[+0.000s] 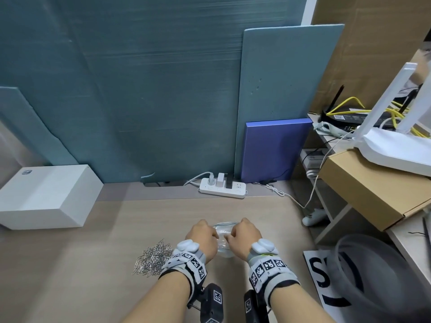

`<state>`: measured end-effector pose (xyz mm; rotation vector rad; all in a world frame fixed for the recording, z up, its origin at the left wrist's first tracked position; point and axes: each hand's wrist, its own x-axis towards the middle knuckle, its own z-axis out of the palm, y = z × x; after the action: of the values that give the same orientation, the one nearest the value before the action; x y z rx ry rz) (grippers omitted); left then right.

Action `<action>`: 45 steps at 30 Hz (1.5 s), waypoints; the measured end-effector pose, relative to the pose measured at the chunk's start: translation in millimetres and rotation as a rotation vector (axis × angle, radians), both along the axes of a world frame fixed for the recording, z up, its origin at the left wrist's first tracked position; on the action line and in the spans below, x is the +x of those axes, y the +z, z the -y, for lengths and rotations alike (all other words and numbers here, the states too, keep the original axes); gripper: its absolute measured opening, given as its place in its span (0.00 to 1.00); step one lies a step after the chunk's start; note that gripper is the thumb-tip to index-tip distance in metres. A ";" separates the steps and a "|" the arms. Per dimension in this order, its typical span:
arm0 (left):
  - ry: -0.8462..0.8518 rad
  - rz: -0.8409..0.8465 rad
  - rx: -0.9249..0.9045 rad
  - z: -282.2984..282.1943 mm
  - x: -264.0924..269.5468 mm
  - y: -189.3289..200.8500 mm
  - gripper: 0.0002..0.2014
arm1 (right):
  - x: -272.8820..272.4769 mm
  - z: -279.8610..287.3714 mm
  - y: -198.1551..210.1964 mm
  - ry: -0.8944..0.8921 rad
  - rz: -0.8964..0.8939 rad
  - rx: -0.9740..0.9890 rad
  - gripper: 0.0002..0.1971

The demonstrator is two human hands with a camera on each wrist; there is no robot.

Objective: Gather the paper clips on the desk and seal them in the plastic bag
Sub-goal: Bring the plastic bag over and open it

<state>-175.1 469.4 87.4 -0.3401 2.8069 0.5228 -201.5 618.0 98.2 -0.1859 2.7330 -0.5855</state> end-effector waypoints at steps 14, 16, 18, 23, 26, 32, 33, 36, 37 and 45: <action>-0.183 0.008 -0.190 9.9 5.4 -9.4 0.27 | -2.3 12.6 -28.6 0.100 0.199 0.108 0.43; -0.211 0.100 -0.174 12.5 5.1 -13.3 0.29 | 1.0 13.1 -36.1 0.080 0.221 0.106 0.42; -0.210 0.189 -0.140 15.0 4.4 -21.5 0.30 | 3.0 14.8 -45.3 0.064 0.228 0.106 0.40; -0.189 0.257 -0.065 12.8 1.4 -47.9 0.31 | 4.5 28.3 -57.5 0.063 0.253 0.115 0.34; -0.105 0.298 0.031 16.5 -6.8 -70.2 0.36 | 0.1 33.9 -67.2 0.041 0.268 0.140 0.29; -0.034 0.234 0.020 30.3 -18.9 -99.2 0.19 | -5.7 42.0 -86.3 0.050 0.270 0.200 0.23; -0.020 0.208 0.026 31.7 -21.3 -101.8 0.21 | -5.9 43.4 -87.9 0.032 0.267 0.203 0.24; -0.107 0.184 0.012 34.2 -25.4 -107.0 0.40 | -5.6 37.9 -95.4 0.075 0.252 0.267 0.22; -0.144 0.185 0.005 35.8 -27.6 -112.2 0.44 | -7.5 36.2 -99.7 0.093 0.256 0.300 0.22; -0.417 0.162 -0.187 42.5 -23.3 -128.4 0.47 | -4.3 35.9 -103.8 0.157 0.243 0.338 0.26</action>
<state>-198.4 427.0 -41.0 0.1623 2.6637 0.1329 -205.8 582.1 -5.6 -0.2256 2.5036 -0.0909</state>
